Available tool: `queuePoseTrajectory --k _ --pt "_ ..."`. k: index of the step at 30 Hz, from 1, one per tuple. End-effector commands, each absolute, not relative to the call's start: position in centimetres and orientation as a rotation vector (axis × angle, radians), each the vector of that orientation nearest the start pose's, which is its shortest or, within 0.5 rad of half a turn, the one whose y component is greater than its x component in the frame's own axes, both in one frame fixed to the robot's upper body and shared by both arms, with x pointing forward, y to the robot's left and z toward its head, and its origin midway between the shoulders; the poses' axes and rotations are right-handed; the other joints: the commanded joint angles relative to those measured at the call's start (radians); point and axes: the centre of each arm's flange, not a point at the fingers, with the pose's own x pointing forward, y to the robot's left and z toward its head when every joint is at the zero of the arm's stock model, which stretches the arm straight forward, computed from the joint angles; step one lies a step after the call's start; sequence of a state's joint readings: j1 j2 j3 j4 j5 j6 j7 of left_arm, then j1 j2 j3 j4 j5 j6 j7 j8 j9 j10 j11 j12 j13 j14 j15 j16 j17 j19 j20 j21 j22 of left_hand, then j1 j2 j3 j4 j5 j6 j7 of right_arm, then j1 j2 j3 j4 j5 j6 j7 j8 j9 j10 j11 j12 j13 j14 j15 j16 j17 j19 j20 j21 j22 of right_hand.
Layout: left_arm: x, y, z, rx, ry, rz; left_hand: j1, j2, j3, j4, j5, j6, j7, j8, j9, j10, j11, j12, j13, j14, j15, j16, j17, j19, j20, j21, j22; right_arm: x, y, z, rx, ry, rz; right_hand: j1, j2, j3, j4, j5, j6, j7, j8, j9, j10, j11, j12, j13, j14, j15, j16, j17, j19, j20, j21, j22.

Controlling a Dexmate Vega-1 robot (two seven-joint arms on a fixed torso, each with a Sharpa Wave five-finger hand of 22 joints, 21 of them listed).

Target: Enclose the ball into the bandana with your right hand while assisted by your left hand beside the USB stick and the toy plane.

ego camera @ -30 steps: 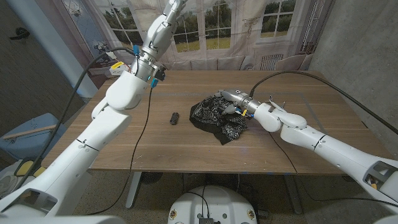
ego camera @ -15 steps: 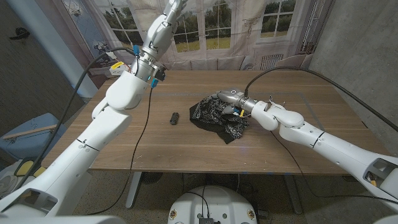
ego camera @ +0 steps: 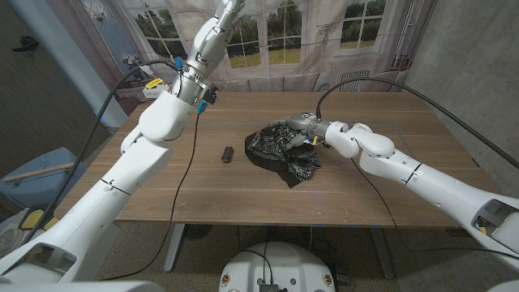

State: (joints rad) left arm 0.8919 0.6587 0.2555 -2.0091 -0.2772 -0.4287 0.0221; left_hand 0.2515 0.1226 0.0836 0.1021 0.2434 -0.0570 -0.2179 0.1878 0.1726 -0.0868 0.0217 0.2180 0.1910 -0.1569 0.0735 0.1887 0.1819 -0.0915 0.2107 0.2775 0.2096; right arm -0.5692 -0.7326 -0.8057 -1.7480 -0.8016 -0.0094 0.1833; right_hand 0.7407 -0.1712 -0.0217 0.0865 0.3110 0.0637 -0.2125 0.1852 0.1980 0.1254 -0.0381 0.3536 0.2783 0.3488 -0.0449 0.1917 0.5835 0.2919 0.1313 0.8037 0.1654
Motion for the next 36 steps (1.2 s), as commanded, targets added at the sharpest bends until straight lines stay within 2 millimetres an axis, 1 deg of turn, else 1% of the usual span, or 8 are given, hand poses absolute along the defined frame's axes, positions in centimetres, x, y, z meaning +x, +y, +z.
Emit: queuePoseTrajectory --k 1,5,8,16,22,28,34,36 --pt "43.0 19.7 16.0 0.385 -1.356 -0.390 -0.006 -0.007 -0.004 -0.001 -0.004 0.008 0.000 0.000 0.003 -0.005 0.003 0.000 0.001 -0.003 -0.005 -0.001 -0.001 -0.003 0.002 -0.004 0.000 59.7 -13.2 3.6 -1.672 -0.502 0.430 -0.031 0.000 -0.040 0.011 0.015 -0.024 -0.003 0.005 0.002 -0.019 0.013 -0.022 -0.003 -0.037 -0.024 0.001 -0.014 -0.037 0.037 -0.040 0.004" --pt "43.1 19.7 16.0 0.382 -1.352 -0.390 -0.005 -0.008 -0.004 -0.002 -0.005 0.008 0.000 -0.001 0.003 -0.007 0.003 -0.001 0.001 -0.005 -0.003 -0.002 -0.001 -0.004 0.002 -0.005 0.000 59.8 -14.0 4.6 -1.527 -0.424 0.527 -0.044 -0.004 -0.073 0.012 0.026 -0.041 -0.005 0.004 0.001 -0.047 0.013 -0.046 -0.006 -0.085 -0.010 -0.003 -0.028 -0.076 0.046 -0.078 0.004" --pt "43.2 19.6 16.0 0.374 -1.347 -0.399 -0.005 -0.008 -0.004 -0.003 -0.005 0.007 0.000 -0.001 0.003 -0.008 0.001 -0.002 0.001 -0.006 0.001 -0.002 -0.001 -0.005 0.002 -0.005 -0.001 59.9 -14.3 5.2 -1.470 -0.374 0.575 -0.043 0.001 -0.108 0.006 0.046 -0.056 -0.004 0.006 0.001 -0.085 0.026 -0.075 -0.010 -0.155 0.020 -0.007 -0.045 -0.117 0.071 -0.121 0.005" --pt "43.1 19.6 16.1 0.376 -1.346 -0.396 -0.004 -0.009 -0.004 -0.004 -0.005 0.005 0.000 -0.002 0.003 -0.009 0.004 -0.003 0.001 -0.008 0.003 -0.003 -0.001 -0.008 0.002 -0.007 -0.001 60.3 -15.3 6.3 -1.326 -0.308 0.688 -0.037 -0.001 -0.135 -0.001 0.063 -0.080 -0.003 0.004 0.000 -0.094 0.035 -0.087 -0.012 -0.197 0.037 -0.006 -0.057 -0.132 0.077 -0.149 0.006" --pt "43.2 19.6 16.1 0.378 -1.344 -0.395 -0.004 -0.010 -0.004 -0.005 -0.005 0.004 0.000 -0.003 0.003 -0.009 0.002 -0.003 0.001 -0.009 0.003 -0.003 -0.001 -0.009 0.002 -0.008 -0.001 61.6 -16.2 6.5 -1.118 -0.244 0.854 -0.036 0.001 -0.179 -0.008 0.092 -0.084 0.014 0.010 -0.001 -0.114 0.055 -0.106 -0.014 -0.256 0.081 -0.003 -0.074 -0.180 0.079 -0.198 0.007" --pt "43.3 19.7 16.2 0.375 -1.340 -0.393 -0.003 -0.010 -0.004 -0.006 -0.005 0.002 0.000 -0.004 0.003 -0.010 0.003 -0.003 0.001 -0.010 0.003 -0.004 -0.001 -0.010 0.002 -0.009 -0.001 62.4 -17.0 6.7 -0.898 -0.257 0.966 -0.039 0.005 -0.193 -0.009 0.103 -0.075 0.033 0.014 -0.001 -0.111 0.067 -0.108 -0.015 -0.271 0.099 -0.001 -0.079 -0.190 0.080 -0.213 0.007" --pt "43.4 19.8 16.2 0.374 -1.331 -0.386 -0.002 -0.011 -0.004 -0.008 -0.005 0.001 0.000 -0.005 0.003 -0.010 0.003 -0.004 0.001 -0.011 0.003 -0.004 -0.001 -0.009 0.002 -0.009 -0.001 63.3 -17.9 6.8 -0.658 -0.327 1.026 -0.043 0.017 -0.203 -0.005 0.114 -0.060 0.065 0.020 -0.001 -0.102 0.079 -0.108 -0.016 -0.272 0.114 0.005 -0.084 -0.188 0.080 -0.222 0.008" --pt "43.5 19.8 16.2 0.374 -1.329 -0.388 -0.002 -0.011 -0.004 -0.008 -0.005 0.000 0.000 -0.005 0.003 -0.010 0.004 -0.003 0.001 -0.011 0.003 -0.004 -0.001 -0.009 0.001 -0.009 -0.001 63.6 -18.2 6.8 -0.582 -0.357 1.024 -0.054 0.029 -0.208 0.002 0.121 -0.046 0.075 0.024 -0.001 -0.098 0.093 -0.108 -0.016 -0.270 0.122 0.010 -0.086 -0.185 0.081 -0.228 0.009"
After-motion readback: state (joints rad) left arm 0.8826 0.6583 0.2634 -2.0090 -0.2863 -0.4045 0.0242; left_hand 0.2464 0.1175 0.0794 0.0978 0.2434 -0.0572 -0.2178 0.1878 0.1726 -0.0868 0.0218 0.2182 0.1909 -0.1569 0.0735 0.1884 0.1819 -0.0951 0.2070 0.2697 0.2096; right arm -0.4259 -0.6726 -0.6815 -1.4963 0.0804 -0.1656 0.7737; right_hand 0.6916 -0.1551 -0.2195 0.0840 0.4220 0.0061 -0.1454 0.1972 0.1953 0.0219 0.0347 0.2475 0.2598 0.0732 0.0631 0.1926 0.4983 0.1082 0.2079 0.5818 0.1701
